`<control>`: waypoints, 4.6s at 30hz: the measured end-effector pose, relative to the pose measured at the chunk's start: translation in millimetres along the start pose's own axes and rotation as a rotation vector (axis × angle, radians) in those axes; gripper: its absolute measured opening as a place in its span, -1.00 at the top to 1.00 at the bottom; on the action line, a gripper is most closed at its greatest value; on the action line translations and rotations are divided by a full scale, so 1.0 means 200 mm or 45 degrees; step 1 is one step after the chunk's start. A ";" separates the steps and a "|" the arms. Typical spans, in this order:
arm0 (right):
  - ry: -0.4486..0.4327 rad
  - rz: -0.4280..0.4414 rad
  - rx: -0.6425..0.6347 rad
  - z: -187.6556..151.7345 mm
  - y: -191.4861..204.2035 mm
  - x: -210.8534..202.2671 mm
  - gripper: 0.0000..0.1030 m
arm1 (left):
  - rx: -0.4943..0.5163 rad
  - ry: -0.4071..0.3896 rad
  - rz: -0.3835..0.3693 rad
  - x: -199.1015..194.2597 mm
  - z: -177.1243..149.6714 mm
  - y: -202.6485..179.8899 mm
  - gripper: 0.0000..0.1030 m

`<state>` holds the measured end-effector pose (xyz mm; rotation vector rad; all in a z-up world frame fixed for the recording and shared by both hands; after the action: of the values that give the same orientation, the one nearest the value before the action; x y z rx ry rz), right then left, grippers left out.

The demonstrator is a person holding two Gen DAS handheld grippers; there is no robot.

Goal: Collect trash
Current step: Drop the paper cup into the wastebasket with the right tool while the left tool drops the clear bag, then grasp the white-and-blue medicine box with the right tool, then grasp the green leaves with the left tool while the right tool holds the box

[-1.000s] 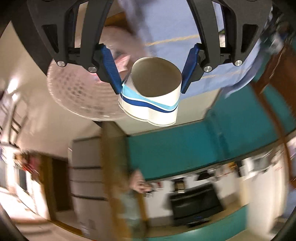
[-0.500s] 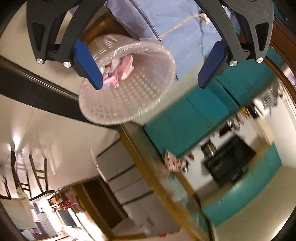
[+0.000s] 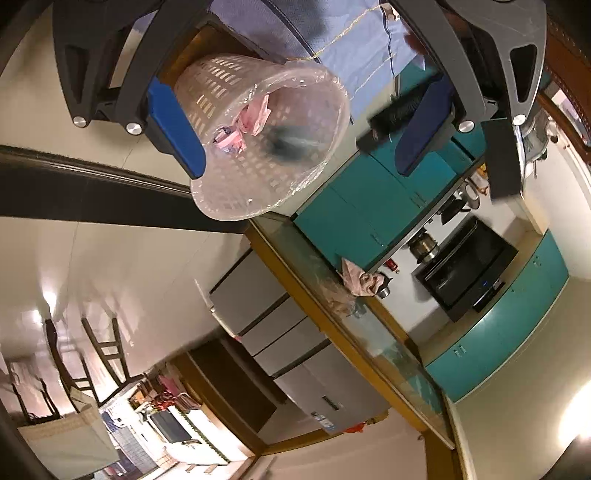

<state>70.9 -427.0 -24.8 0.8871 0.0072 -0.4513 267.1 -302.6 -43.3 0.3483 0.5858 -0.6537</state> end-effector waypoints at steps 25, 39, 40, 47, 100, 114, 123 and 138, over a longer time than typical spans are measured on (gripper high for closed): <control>1.130 0.491 -1.697 -1.66 0.62 0.46 -0.20 | -0.409 0.043 0.416 -0.78 -1.02 0.87 -0.90; 1.295 0.635 -1.801 -1.92 0.71 0.48 -0.18 | -0.432 0.065 0.382 -0.74 -1.05 0.87 -0.90; 1.301 0.646 -1.797 -1.93 0.72 0.49 -0.19 | -0.429 0.070 0.383 -0.74 -1.05 0.87 -0.90; 1.303 0.668 -1.713 -1.95 0.76 0.50 -0.14 | -0.433 0.087 0.380 -0.71 -1.05 0.87 -0.90; 1.203 0.079 -1.212 -1.47 0.42 0.40 -0.07 | -0.222 0.257 0.406 -0.42 -1.08 0.85 -0.90; 1.259 0.129 -1.220 -1.47 0.33 0.36 0.13 | -0.269 0.389 0.209 -0.18 -1.16 0.83 0.65; 1.119 0.241 -1.106 -1.35 0.49 0.25 0.14 | -0.320 0.110 0.262 -0.56 -0.99 0.79 0.69; 1.055 0.239 -1.066 -1.30 0.50 0.21 0.14 | -0.301 0.080 0.335 -0.64 -0.99 0.78 0.69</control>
<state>193.6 -193.4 -123.6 0.1860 0.8111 0.1357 208.8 -32.1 -103.1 0.2192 0.6567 -0.3169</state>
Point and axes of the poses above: each gripper's, at about its wrist camera, not at the fingertips, and x roughly the way its jaws point, y to its left, z to its top, the point moved 10 cm from there along x, roughly the way its jaws point, and after that the axes turned 10 degrees about x, right-handed, at the moved point
